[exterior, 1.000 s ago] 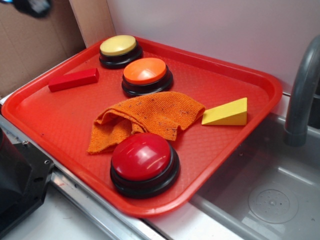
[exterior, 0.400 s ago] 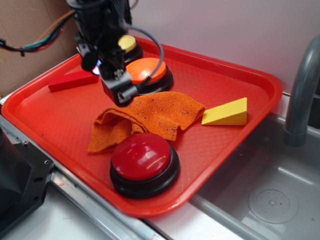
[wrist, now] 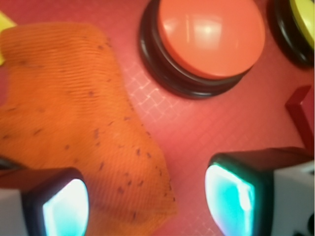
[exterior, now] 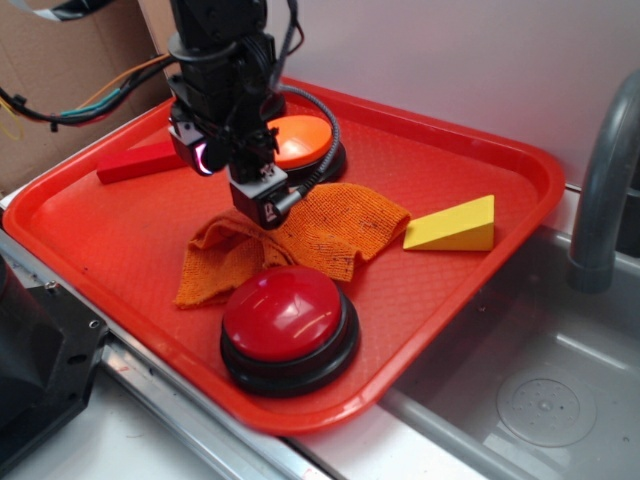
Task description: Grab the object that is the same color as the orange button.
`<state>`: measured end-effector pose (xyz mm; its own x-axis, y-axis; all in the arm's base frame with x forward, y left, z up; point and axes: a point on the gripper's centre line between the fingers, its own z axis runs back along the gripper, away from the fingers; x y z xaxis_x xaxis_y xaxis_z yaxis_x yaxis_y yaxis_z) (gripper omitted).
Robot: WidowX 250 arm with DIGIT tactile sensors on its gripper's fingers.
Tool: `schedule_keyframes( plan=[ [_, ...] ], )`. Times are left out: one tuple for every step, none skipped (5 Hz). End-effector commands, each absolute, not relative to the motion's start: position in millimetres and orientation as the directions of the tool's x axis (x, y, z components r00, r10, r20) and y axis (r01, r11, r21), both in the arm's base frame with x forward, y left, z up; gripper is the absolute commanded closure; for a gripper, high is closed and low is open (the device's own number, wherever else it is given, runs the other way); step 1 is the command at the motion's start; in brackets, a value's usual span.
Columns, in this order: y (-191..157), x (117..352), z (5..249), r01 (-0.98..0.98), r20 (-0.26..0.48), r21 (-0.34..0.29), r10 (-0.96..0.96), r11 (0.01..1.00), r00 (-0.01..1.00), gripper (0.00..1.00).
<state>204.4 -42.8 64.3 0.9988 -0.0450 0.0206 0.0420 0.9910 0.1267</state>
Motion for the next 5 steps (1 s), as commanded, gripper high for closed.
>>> schedule_keyframes(
  plan=[
    [-52.0, 227.5, 36.2, 0.018, 0.031, -0.028, -0.017, 0.999, 0.999, 0.0],
    [-64.5, 221.8, 19.1, 0.031, 0.003, -0.144, -0.031, 0.989, 1.0, 0.0],
    [-68.8, 212.4, 16.6, 0.032, -0.003, -0.167, -0.033, 0.985, 0.999, 1.0],
    [-61.4, 202.3, 33.4, 0.047, 0.003, -0.084, -0.047, 0.995, 0.999, 1.0],
    [-51.9, 195.3, 62.0, 0.057, -0.014, 0.103, -0.056, 0.993, 0.998, 1.0]
  ],
)
